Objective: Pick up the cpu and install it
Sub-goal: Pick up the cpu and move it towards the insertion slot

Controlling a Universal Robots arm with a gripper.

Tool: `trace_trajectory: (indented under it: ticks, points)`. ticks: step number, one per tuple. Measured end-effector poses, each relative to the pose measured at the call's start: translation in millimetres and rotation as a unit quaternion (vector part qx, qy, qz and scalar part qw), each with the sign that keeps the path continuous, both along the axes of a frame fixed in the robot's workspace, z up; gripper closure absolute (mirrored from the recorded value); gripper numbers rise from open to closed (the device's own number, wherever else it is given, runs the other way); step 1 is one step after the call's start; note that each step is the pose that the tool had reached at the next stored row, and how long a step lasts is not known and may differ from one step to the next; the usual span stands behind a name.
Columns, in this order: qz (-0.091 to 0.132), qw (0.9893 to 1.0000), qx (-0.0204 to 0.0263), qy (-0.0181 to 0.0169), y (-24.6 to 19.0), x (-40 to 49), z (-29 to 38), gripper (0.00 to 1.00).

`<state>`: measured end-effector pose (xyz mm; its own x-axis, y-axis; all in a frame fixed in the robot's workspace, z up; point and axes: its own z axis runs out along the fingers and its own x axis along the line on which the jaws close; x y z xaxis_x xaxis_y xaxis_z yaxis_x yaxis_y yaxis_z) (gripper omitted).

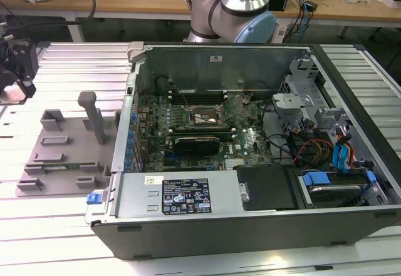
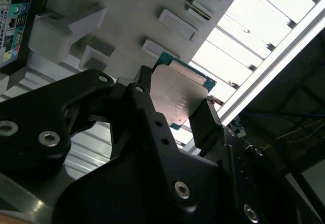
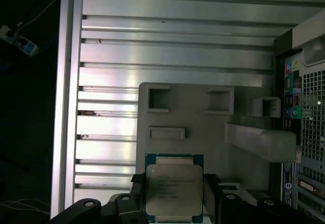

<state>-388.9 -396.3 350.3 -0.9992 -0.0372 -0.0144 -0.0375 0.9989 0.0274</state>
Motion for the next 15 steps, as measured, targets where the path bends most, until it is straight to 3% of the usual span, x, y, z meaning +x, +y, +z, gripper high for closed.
trace_trajectory:
  ticks: [7,9,15]
  points:
    - [0.0,1.0,0.0,0.0,0.3,0.0,10.5,0.45]
    - [0.0,1.0,0.0,0.0,0.5,0.0,16.9,0.45]
    - [0.0,1.0,0.0,0.0,0.8,0.0,26.9,0.45]
